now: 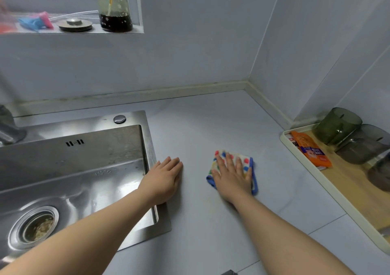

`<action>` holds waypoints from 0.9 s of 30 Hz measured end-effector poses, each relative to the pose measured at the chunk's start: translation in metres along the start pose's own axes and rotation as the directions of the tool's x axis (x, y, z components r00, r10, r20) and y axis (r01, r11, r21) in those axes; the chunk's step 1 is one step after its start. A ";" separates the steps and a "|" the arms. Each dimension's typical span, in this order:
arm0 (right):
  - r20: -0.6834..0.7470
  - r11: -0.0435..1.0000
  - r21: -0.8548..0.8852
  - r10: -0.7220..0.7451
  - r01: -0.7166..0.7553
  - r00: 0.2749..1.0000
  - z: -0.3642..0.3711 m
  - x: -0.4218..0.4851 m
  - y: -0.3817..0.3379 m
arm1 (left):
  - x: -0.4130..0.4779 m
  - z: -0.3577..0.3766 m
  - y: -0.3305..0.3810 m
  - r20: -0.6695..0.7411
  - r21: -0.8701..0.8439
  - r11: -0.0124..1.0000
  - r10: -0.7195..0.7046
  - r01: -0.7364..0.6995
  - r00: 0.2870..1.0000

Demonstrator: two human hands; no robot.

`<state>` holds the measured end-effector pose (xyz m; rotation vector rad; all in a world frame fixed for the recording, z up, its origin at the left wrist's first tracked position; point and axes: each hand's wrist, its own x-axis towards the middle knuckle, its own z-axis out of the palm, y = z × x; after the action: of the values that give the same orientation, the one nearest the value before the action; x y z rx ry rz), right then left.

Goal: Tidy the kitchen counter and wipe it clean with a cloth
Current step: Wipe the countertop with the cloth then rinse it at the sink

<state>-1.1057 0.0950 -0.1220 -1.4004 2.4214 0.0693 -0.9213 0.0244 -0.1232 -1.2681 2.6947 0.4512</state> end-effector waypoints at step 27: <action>0.034 0.990 0.030 0.138 -0.140 0.990 0.017 -0.062 -0.022 | -0.027 -0.004 -0.003 0.158 0.100 0.989 0.095 -0.112 0.983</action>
<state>-1.0539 0.1390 -0.1156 -1.2061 2.4795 0.0853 -0.9020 0.0408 -0.1139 -1.0249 2.6255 0.3899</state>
